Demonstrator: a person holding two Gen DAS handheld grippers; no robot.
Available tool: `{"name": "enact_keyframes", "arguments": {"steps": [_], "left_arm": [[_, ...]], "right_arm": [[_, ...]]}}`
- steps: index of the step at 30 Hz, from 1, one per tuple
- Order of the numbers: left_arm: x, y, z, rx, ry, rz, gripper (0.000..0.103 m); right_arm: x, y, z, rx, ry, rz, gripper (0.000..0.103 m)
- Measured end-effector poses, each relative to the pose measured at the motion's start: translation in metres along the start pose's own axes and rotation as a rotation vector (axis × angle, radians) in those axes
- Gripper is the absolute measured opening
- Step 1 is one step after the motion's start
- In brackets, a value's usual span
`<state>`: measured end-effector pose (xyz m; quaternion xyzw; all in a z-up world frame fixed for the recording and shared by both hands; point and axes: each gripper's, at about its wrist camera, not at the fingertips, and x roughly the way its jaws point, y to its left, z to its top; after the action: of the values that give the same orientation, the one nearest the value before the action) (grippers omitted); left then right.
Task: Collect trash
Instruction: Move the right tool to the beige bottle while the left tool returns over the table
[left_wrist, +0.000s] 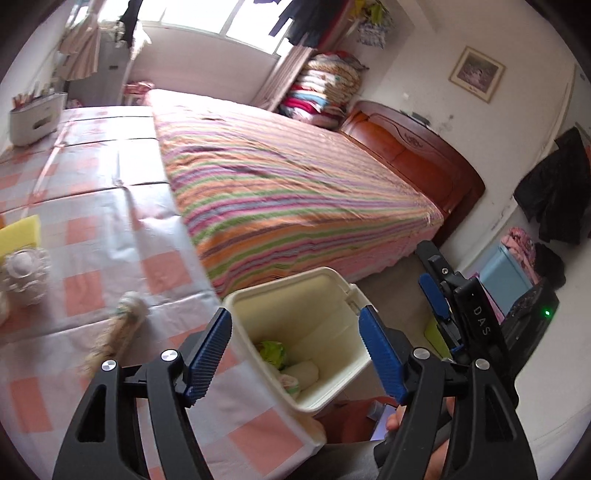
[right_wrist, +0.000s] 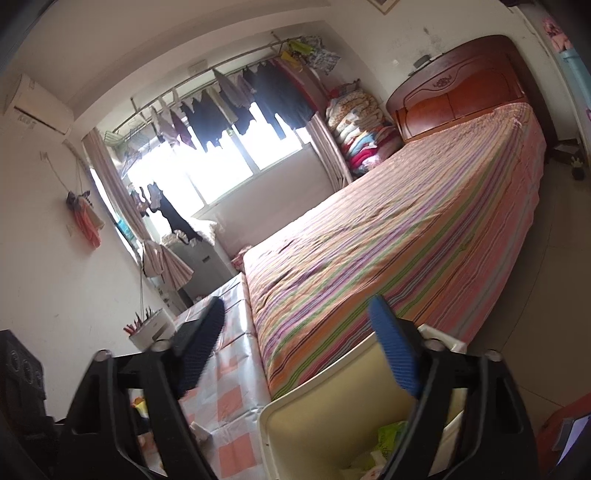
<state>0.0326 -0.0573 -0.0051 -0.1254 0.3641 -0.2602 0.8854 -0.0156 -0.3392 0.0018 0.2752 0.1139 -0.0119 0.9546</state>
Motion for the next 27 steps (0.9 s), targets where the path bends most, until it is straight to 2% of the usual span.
{"name": "enact_keyframes", "arguments": {"steps": [4, 6, 9, 10, 14, 16, 17, 18, 21, 22, 27], "left_arm": [[-0.042, 0.036, -0.013, -0.049, -0.070, 0.096, 0.071], [-0.066, 0.060, -0.020, -0.088, -0.109, 0.152, 0.071], [-0.096, 0.091, -0.031, -0.158, -0.156, 0.236, 0.071], [-0.106, 0.102, -0.036, -0.186, -0.171, 0.259, 0.071], [-0.134, 0.137, -0.054, -0.277, -0.208, 0.341, 0.071], [-0.144, 0.151, -0.061, -0.314, -0.215, 0.373, 0.072], [-0.146, 0.156, -0.063, -0.327, -0.214, 0.385, 0.080], [-0.149, 0.160, -0.065, -0.337, -0.218, 0.395, 0.082], [-0.156, 0.168, -0.068, -0.340, -0.232, 0.441, 0.082], [-0.157, 0.170, -0.068, -0.336, -0.229, 0.448, 0.082], [-0.173, 0.175, -0.071, -0.314, -0.270, 0.507, 0.082]], "right_arm": [[0.016, 0.026, -0.014, -0.029, 0.081, 0.074, 0.088], [0.026, 0.040, -0.024, -0.048, 0.135, 0.115, 0.094], [0.043, 0.070, -0.046, -0.090, 0.257, 0.191, 0.094], [0.046, 0.078, -0.053, -0.099, 0.286, 0.205, 0.097], [0.055, 0.107, -0.079, -0.149, 0.383, 0.246, 0.097], [0.058, 0.119, -0.089, -0.178, 0.411, 0.250, 0.097], [0.060, 0.123, -0.093, -0.191, 0.430, 0.253, 0.097], [0.062, 0.127, -0.097, -0.198, 0.445, 0.257, 0.097], [0.072, 0.136, -0.110, -0.223, 0.512, 0.254, 0.097], [0.077, 0.137, -0.121, -0.241, 0.564, 0.242, 0.097], [0.093, 0.156, -0.142, -0.296, 0.658, 0.214, 0.096]]}}
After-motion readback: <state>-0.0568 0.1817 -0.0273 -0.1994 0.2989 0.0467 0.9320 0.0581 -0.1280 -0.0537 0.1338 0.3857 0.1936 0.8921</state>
